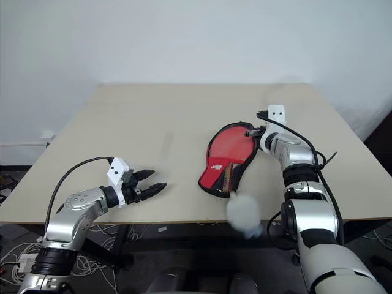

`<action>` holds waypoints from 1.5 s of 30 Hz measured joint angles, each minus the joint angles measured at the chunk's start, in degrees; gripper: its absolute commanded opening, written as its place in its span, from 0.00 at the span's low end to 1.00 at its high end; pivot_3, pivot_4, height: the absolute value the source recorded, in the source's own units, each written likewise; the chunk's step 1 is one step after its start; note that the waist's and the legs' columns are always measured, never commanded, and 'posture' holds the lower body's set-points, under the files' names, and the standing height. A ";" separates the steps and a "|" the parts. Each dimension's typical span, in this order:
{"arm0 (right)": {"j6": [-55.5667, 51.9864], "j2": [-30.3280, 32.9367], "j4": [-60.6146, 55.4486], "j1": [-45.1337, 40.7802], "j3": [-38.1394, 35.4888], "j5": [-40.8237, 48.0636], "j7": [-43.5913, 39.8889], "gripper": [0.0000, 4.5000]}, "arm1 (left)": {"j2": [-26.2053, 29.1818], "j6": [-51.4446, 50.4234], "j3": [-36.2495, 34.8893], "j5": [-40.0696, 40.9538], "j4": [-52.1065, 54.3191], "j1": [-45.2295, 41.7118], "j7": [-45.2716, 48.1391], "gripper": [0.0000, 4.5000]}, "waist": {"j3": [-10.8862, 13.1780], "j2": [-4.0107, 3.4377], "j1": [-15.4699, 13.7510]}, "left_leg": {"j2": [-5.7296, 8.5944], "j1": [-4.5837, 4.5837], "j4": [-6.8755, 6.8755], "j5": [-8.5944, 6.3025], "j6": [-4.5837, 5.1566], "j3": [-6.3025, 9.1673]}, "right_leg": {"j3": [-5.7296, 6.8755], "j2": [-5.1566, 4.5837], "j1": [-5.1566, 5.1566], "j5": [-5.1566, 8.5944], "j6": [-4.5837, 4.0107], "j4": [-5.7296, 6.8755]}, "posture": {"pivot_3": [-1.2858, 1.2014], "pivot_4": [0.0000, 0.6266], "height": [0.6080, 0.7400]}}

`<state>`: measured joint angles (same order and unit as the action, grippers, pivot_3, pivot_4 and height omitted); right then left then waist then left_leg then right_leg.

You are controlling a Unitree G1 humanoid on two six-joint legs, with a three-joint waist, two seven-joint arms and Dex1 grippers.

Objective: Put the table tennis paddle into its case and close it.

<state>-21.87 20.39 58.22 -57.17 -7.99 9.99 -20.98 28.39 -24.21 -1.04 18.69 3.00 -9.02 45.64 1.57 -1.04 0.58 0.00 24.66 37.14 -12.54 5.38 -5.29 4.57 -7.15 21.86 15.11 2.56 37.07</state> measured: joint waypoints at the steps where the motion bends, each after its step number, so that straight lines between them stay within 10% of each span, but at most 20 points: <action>1: 1.14 -0.14 2.13 -0.50 -0.04 -0.48 0.87 0.01 | -0.02 0.02 0.07 -0.01 -0.02 0.00 -0.19 0.82 | 0.00 0.00 0.28 | -0.06 0.00 -0.01 0.01 0.00 -0.06 | -0.08 0.07 0.01 -0.01 0.00 0.01 | 0.52 0.00 0.75; 9: 5.29 -1.66 9.46 -0.72 1.28 -4.07 4.05 0.01 | -0.03 0.11 0.10 0.00 -0.03 0.08 -1.03 0.82 | 0.00 0.00 1.39 | -0.22 0.00 -0.08 0.01 0.00 -0.40 | -0.45 0.19 0.27 -0.01 0.00 0.17 | 0.52 0.00 0.75; 23: 4.38 -0.80 5.07 0.04 -1.75 -2.03 -0.30 0.99 | 0.00 0.33 0.14 -0.48 -0.03 0.52 -1.51 0.82 | 0.00 0.00 1.87 | -0.24 0.00 0.00 0.01 0.01 -0.50 | -0.57 0.16 0.43 -0.01 0.00 0.50 | 0.52 0.00 0.75; 38: -20.06 3.35 -44.08 19.03 -4.04 9.91 -8.08 0.99 | -0.05 1.11 -6.66 -2.28 -2.75 0.82 -12.00 0.82 | -0.01 0.03 1.77 | -0.30 0.01 0.13 -0.04 0.04 -0.40 | -0.56 0.06 0.51 -0.02 -0.02 0.57 | 0.52 0.00 0.75; 45: -23.01 0.69 -49.83 23.86 -4.03 10.93 -4.73 1.00 | -1.88 -2.05 -8.76 0.01 -3.33 -0.59 -15.04 1.00 | -0.01 0.10 0.73 | -0.30 0.01 0.27 -0.08 0.10 -0.43 | -0.56 0.06 0.52 -0.03 -0.03 0.60 | 0.52 0.00 0.75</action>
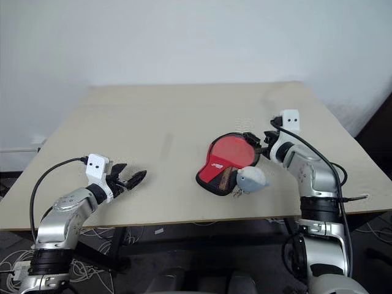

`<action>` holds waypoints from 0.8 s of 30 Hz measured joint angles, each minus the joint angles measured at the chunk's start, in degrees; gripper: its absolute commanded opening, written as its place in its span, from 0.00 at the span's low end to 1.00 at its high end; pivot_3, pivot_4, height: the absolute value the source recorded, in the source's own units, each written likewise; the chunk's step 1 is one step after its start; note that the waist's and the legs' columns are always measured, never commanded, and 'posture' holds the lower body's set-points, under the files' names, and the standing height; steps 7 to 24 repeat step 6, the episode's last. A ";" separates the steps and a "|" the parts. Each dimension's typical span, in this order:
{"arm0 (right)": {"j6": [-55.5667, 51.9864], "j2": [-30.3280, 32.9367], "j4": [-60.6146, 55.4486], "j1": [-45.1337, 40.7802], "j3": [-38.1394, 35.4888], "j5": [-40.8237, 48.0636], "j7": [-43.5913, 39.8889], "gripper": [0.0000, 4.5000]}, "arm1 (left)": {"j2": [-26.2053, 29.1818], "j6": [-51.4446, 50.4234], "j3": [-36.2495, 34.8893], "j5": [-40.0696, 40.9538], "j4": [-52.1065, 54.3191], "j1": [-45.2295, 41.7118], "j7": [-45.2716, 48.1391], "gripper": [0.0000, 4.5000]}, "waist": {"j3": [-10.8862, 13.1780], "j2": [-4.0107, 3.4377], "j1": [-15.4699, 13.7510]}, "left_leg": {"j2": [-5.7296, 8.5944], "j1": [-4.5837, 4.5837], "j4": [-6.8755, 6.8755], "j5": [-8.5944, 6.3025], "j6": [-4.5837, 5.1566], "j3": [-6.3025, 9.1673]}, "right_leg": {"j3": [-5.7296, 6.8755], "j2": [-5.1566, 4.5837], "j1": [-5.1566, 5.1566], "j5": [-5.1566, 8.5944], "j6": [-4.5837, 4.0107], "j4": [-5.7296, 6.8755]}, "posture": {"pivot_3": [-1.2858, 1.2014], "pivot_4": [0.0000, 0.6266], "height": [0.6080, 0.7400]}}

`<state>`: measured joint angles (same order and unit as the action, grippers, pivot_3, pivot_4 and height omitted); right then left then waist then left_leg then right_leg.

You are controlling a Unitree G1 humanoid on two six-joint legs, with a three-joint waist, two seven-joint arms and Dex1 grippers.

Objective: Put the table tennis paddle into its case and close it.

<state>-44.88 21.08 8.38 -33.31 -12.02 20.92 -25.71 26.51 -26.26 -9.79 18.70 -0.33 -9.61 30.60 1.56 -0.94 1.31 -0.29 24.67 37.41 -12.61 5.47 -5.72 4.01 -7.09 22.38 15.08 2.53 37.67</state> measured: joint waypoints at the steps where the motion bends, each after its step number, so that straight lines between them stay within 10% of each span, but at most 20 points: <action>1: -0.21 -0.09 -0.60 0.36 0.17 0.00 0.39 1.00 | 0.00 0.33 -0.14 -0.05 -0.45 -0.29 -0.35 1.00 | 0.00 0.00 -0.16 | 0.00 0.00 0.03 -0.01 0.01 -0.03 | -0.01 0.00 0.01 0.00 0.00 0.00 | 0.52 0.00 0.75; 24: -1.28 -1.09 -4.69 2.32 0.12 1.01 1.76 1.00 | 0.07 2.14 -0.19 -1.04 -3.60 -1.51 -1.34 1.00 | -0.01 0.06 -0.45 | 0.00 0.00 0.12 -0.04 0.04 -0.01 | 0.00 0.00 0.00 0.00 0.00 0.00 | 0.52 0.00 0.75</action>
